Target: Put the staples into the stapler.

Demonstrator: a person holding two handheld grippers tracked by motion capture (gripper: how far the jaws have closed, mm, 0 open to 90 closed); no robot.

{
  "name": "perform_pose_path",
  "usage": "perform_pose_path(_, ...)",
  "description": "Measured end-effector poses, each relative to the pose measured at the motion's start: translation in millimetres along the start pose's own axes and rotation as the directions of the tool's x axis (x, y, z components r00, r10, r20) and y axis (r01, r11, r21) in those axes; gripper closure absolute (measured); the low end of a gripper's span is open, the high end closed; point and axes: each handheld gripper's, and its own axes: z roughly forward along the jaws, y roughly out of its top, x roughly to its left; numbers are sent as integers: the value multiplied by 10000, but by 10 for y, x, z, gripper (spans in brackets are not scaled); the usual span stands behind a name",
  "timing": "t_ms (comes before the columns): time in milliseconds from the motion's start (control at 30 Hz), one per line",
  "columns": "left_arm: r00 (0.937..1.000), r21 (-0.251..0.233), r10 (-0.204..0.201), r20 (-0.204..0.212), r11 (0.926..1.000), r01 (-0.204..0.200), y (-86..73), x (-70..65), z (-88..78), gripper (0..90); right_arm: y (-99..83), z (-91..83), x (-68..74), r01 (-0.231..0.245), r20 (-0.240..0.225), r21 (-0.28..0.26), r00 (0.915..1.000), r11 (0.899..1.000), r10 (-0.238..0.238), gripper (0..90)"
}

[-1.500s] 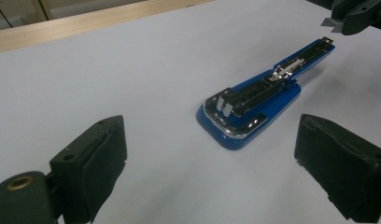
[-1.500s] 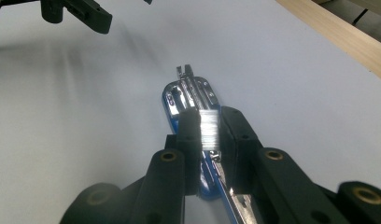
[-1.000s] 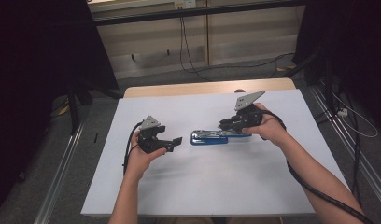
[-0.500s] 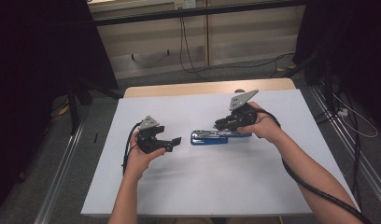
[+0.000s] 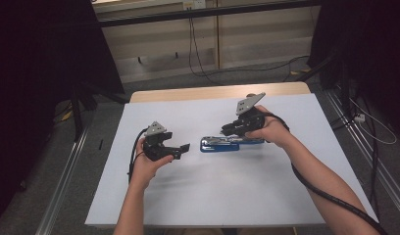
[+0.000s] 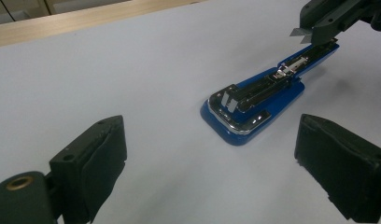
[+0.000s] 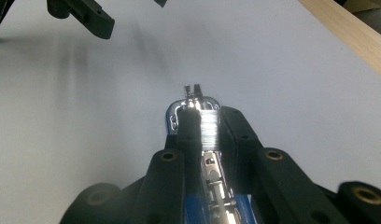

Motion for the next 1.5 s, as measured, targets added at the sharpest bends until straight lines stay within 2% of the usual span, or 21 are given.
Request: perform_pose_path(1500, 10000, 131, -23, -43, 9999, 24, -21, 25, 7, 93, 88, 229, -82, 495, -460, 361, 9978, 9981, -479, 791)
